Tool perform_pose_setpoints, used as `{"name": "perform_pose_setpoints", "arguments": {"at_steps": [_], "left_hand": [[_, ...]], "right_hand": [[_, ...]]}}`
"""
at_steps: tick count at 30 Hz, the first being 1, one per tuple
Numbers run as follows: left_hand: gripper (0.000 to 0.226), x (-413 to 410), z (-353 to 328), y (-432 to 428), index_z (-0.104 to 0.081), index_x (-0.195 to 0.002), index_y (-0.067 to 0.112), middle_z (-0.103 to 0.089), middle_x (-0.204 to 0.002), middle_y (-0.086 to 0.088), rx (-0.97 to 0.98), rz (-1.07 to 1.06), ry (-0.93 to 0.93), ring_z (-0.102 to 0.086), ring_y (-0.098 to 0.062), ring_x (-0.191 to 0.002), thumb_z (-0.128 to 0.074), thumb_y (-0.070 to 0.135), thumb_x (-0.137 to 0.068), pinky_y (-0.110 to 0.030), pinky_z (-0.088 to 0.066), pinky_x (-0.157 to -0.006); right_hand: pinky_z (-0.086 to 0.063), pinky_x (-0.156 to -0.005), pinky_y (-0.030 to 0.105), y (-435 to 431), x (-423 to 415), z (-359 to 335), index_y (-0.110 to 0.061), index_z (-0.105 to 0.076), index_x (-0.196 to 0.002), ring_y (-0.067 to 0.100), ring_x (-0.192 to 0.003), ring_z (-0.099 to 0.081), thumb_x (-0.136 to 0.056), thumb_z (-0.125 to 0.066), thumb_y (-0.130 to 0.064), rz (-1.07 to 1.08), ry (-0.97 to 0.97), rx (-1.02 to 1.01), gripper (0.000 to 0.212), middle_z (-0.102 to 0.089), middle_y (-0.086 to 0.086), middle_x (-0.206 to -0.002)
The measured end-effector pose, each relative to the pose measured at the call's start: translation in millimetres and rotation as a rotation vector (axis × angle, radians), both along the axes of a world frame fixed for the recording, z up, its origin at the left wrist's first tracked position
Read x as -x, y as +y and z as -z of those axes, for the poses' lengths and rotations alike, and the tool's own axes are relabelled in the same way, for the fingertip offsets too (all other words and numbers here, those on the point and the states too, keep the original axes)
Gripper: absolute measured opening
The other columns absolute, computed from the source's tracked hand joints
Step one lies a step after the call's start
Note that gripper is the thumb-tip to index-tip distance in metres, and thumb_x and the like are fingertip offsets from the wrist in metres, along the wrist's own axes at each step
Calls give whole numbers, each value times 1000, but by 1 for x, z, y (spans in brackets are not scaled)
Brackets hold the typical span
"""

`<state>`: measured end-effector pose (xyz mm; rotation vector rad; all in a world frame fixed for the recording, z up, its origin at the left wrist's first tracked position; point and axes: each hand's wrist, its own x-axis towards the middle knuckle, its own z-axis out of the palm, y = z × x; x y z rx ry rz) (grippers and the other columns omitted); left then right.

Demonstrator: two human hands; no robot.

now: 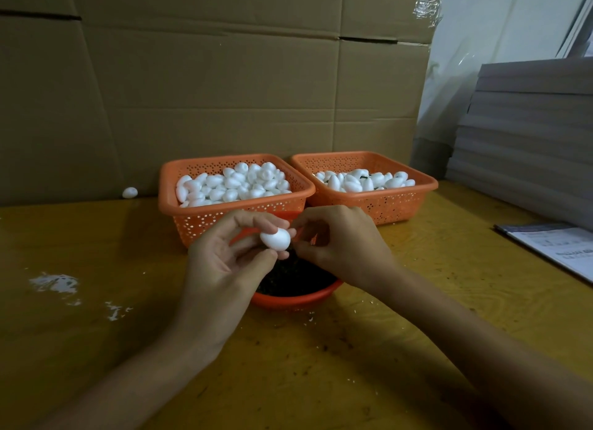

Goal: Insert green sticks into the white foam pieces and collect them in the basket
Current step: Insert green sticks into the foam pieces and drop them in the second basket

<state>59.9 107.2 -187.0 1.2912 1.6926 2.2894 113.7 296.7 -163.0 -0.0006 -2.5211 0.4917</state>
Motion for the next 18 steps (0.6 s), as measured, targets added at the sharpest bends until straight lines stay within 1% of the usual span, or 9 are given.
{"name": "perform_pose_setpoints", "arguments": {"at_steps": [3, 5, 7, 9, 12, 13, 16, 18], "left_hand": [[33, 0, 0, -1, -67, -96, 5, -76, -109, -11, 7, -5, 35, -73, -31, -111, -60, -26, -87, -33, -61, -87], [29, -1, 0, -1, -69, -95, 7, -77, -108, -11, 7, -6, 55, -73, -30, -110, -62, -19, -84, -33, -61, -87], [25, -2, -1, -2, -70, -91, 10, -77, -105, -10, 11, -11, 59, -73, -29, -109, -63, -11, -80, -32, -61, -88], [25, -2, -2, -2, -72, -87, 11, -78, -103, -9, 18, -12, 68, -73, -27, -109, -65, -12, -80, -30, -60, -90], [33, -1, -2, -2, -72, -84, 7, -78, -102, -9, 31, -15, 84, -74, -26, -109, -65, -25, -83, -28, -59, -91], [34, -1, -3, -2, -73, -83, 6, -77, -103, -9, 32, -19, 84, -74, -25, -109, -65, -27, -82, -27, -59, -91], [31, 0, -4, -1, -75, -84, 9, -76, -110, -5, 50, -28, 85, -73, -22, -112, -70, -22, -82, -24, -58, -90], [30, 1, -3, -1, -76, -89, 12, -76, -111, -3, 52, -46, 74, -73, -22, -113, -72, -18, -84, -24, -58, -90]], "right_hand": [[-56, -79, 25, 3, 1, -1, -34, -82, -104, 1, -86, -70, -88, -80, -29, 12, -40, 20, 16, -78, -15, -94], [-57, -82, 30, 3, 1, -1, -33, -82, -104, 2, -88, -71, -90, -79, -28, 20, -56, 19, 15, -79, -14, -97], [-57, -83, 31, 2, 1, -1, -31, -83, -103, 3, -89, -71, -90, -79, -27, 23, -56, 33, 14, -79, -14, -98], [-57, -84, 30, 2, 1, -2, -29, -83, -101, 2, -88, -71, -90, -80, -25, 19, -49, 61, 12, -79, -14, -97], [-59, -83, 31, 4, 0, -4, -26, -84, -96, 2, -86, -72, -88, -82, -22, 2, -40, 143, 9, -79, -13, -92], [-60, -83, 32, 5, 0, -5, -25, -84, -94, 2, -85, -72, -86, -84, -22, -2, -36, 177, 9, -79, -12, -91], [-61, -82, 36, 8, 0, -6, -22, -84, -92, 5, -83, -73, -83, -87, -22, -7, -32, 238, 10, -79, -10, -88], [-62, -80, 37, 9, 0, -5, -21, -83, -89, 5, -82, -73, -81, -88, -23, -14, -18, 270, 10, -78, -10, -86]]}}
